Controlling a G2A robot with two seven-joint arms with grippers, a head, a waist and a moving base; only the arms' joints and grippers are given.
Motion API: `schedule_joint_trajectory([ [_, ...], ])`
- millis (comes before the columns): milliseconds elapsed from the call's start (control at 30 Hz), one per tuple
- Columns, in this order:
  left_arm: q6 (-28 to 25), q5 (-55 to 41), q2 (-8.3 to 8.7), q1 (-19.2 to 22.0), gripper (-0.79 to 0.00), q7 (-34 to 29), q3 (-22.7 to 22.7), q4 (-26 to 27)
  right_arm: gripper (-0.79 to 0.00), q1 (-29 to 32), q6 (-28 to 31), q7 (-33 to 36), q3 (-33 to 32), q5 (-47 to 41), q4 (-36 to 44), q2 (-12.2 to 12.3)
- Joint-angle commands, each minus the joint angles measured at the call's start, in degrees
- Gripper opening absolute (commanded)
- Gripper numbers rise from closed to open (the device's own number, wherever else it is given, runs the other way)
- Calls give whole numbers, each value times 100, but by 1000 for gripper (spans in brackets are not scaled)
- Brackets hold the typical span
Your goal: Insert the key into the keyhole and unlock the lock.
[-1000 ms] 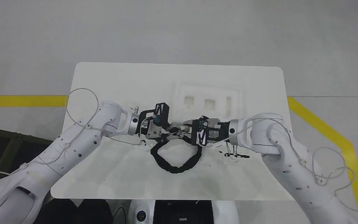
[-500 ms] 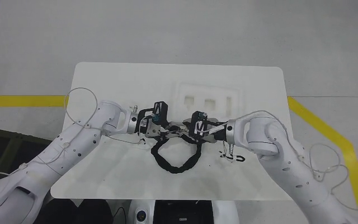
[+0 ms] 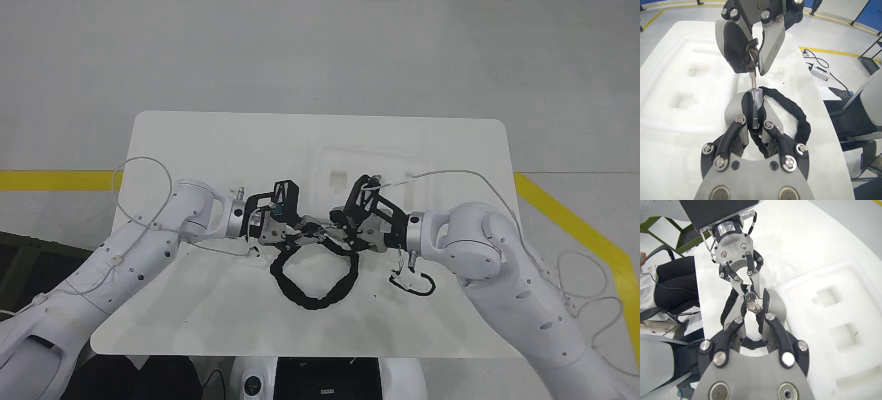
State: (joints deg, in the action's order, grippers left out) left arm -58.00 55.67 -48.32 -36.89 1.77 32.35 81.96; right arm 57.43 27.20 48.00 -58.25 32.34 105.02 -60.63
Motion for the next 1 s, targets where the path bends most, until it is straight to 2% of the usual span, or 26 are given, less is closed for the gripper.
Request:
schedule_joint_trajectory([
  [0,0,0,3,-6,-785,-6,16,13,-785,23,-171,29,-7,-180,1,-4],
  [100,0,2,6,-21,-785,-22,43,24,-782,52,-436,104,-16,-451,24,-11],
  [167,0,2,6,-27,-785,-31,58,34,-748,74,-577,157,-12,-568,53,-14],
  [233,0,5,4,-36,-785,-38,70,40,-566,89,-652,204,-1,-653,92,-16],
  [267,0,5,2,-40,-785,-41,75,42,-225,90,-668,230,3,-674,99,-16],
  [300,0,5,1,-43,-785,-45,80,44,0,87,-675,235,1,-689,104,-16],
  [600,156,210,11,-88,-785,-234,274,-224,0,176,-595,56,-273,-747,123,25],
  [800,1104,354,85,-282,-785,-278,712,-407,0,496,-293,-209,-719,-536,30,120],
  [967,1743,552,147,-436,-785,-536,1024,-493,0,774,331,-1069,-1052,-132,-178,166],
])
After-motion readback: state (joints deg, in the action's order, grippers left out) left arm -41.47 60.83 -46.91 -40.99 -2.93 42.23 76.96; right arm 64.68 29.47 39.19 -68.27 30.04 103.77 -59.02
